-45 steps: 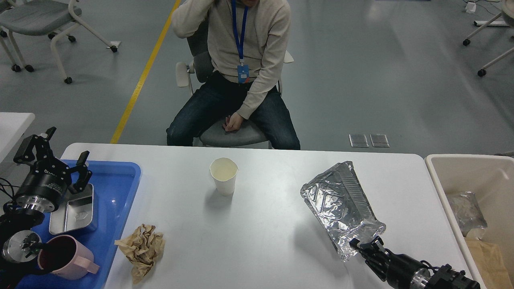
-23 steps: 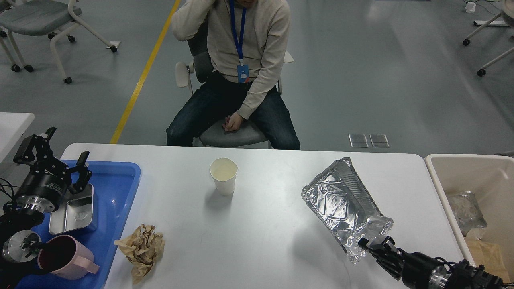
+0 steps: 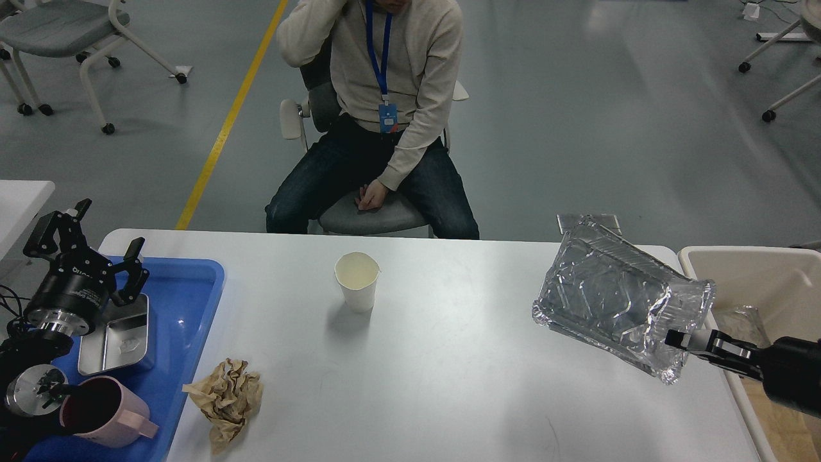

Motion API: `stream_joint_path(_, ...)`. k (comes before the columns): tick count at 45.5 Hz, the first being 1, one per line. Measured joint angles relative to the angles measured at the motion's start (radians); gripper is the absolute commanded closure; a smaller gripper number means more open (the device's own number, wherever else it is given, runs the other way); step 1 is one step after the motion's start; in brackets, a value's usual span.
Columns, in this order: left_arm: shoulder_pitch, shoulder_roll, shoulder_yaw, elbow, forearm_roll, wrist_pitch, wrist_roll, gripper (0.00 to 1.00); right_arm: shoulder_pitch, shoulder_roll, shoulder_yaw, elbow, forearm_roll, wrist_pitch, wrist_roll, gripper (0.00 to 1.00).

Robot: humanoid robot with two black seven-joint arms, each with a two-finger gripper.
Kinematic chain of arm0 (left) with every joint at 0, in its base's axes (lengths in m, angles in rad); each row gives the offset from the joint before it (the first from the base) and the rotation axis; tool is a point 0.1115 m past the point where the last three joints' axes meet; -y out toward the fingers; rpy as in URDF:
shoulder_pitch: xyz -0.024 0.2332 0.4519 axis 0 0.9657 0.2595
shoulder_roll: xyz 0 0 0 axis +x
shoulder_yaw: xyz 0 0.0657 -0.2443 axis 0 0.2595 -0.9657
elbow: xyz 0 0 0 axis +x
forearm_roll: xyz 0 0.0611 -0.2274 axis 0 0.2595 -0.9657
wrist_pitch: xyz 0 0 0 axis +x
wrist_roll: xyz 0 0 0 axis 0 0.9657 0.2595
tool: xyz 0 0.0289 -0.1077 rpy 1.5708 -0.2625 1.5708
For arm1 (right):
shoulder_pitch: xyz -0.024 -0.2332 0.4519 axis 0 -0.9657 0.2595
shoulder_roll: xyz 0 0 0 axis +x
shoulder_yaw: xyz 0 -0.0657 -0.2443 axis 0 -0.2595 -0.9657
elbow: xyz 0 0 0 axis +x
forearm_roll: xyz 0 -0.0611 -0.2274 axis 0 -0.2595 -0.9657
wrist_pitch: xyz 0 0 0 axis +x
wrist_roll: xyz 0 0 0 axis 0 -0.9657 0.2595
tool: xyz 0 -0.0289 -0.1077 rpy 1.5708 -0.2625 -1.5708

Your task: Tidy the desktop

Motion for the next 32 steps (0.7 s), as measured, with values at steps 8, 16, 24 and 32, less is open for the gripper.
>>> stream_joint_path(8,-0.001,0.013,0.000,-0.001,0.000,-0.005,0.000,0.04,0.023,-0.007,-0.001,0.008,-0.085,0.063,0.000,1.00)
stream_joint_path(16,-0.002,0.015,0.000,-0.002,0.000,-0.006,0.002,0.04,0.056,0.057,-0.003,-0.004,-0.228,0.143,0.000,1.00)
stream_joint_path(24,-0.003,0.016,0.000,-0.003,0.001,-0.001,0.002,0.04,0.127,0.158,-0.006,-0.040,-0.318,0.219,0.000,1.00)
stream_joint_path(32,-0.003,0.027,-0.002,-0.004,0.001,0.002,0.003,0.04,0.261,0.258,-0.067,-0.091,-0.372,0.290,0.000,1.00)
